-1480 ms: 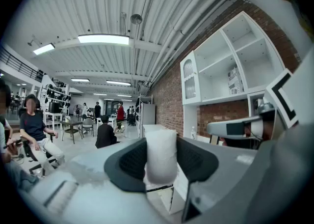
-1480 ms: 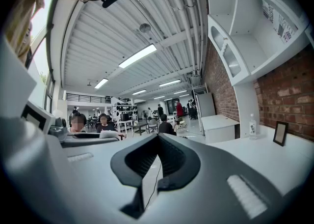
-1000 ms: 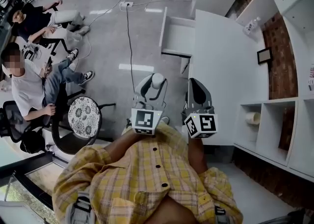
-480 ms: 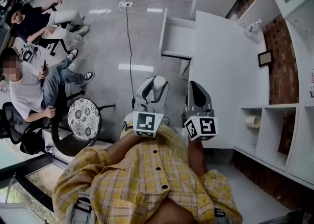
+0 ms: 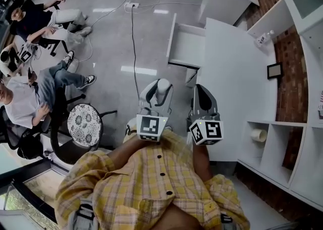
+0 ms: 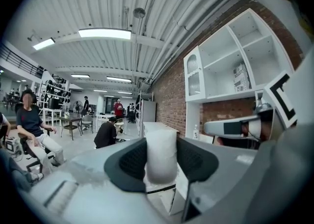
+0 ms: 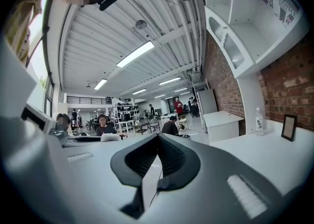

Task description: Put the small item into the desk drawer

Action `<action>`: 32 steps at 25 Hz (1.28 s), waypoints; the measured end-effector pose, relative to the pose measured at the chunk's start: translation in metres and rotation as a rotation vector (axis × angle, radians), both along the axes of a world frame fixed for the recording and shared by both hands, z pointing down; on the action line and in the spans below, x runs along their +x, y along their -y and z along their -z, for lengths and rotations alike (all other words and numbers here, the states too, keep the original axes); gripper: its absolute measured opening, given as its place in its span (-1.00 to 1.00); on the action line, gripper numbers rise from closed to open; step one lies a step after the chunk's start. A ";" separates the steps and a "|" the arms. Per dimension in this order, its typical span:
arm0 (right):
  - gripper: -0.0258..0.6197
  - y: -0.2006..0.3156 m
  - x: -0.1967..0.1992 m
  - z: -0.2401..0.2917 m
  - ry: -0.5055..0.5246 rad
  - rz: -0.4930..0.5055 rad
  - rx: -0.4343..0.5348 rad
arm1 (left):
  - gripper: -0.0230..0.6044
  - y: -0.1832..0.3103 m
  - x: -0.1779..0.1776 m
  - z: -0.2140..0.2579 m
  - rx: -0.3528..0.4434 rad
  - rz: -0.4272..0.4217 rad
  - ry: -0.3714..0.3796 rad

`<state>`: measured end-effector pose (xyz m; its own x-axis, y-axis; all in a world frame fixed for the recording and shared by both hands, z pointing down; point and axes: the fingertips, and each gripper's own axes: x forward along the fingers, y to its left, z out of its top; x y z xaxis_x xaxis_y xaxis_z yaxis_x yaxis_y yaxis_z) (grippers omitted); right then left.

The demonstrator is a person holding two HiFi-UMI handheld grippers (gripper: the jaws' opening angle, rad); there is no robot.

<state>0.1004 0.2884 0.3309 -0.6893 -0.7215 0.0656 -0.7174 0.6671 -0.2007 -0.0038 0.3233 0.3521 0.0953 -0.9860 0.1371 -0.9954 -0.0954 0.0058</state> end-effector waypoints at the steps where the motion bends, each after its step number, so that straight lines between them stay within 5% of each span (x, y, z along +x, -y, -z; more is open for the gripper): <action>1: -0.92 0.005 -0.002 0.000 -0.001 -0.001 0.000 | -0.35 0.005 -0.001 0.000 0.000 -0.002 0.000; 32: -0.92 0.267 -0.097 0.018 -0.052 -0.197 -0.050 | -0.35 0.292 -0.093 0.017 -0.050 -0.230 -0.007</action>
